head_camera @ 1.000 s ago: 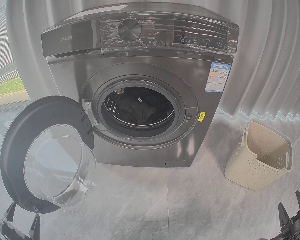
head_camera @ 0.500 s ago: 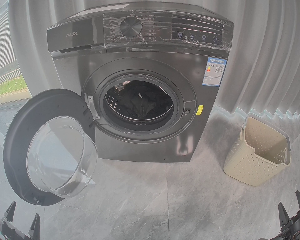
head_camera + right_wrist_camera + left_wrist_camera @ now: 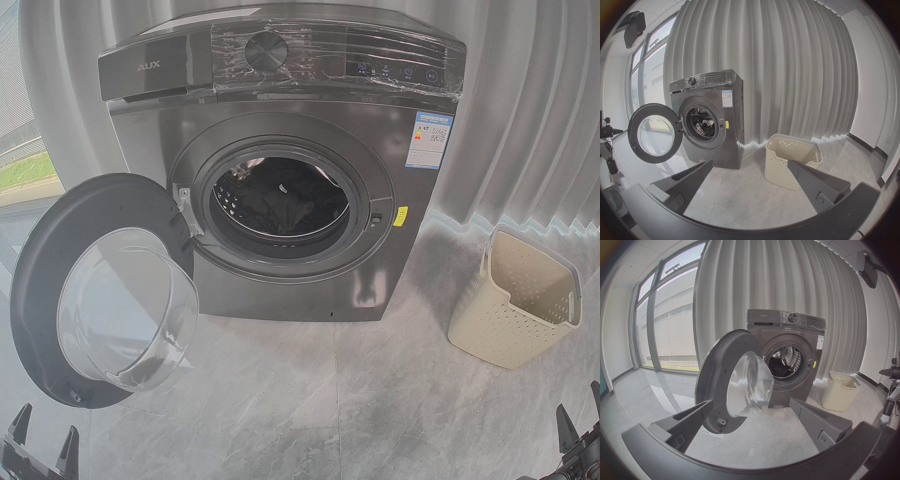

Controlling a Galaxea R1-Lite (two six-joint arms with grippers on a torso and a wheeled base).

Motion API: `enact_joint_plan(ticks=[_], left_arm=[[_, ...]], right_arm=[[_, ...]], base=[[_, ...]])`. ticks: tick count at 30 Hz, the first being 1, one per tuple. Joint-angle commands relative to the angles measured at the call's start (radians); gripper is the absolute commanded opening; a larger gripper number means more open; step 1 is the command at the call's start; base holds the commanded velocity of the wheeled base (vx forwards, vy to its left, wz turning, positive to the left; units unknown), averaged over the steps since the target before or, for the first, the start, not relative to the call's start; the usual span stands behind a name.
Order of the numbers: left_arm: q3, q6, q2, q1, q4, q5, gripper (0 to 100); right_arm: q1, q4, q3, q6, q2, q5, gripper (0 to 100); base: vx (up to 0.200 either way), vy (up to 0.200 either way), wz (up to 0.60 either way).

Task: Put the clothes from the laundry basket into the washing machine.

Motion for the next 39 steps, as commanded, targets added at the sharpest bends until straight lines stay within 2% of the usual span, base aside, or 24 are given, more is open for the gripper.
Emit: enact_joint_plan(ticks=[1, 8, 14, 39], left_arm=[[0.016, -0.001, -0.013, 0.000, 0.000, 0.001, 100], [0.016, -0.001, -0.013, -0.001, 0.000, 0.001, 100], [0.016, -0.001, -0.013, 0.000, 0.000, 0.001, 100], [0.016, 0.001, -0.013, 0.000, 0.000, -0.001, 100]], right_arm=[[0.000, 0.000, 0.018, 0.000, 0.000, 0.000, 100], [0.001, 0.000, 0.018, 0.000, 0.000, 0.000, 100], [0.001, 0.000, 0.018, 0.000, 0.000, 0.000, 100], [-0.005, -0.002, 0.018, -0.003, 0.001, -0.001, 100]], base=[[0.000, 0.000, 0.00], [0.000, 0.000, 0.00], [0.000, 0.200, 0.00], [0.000, 0.000, 0.00]])
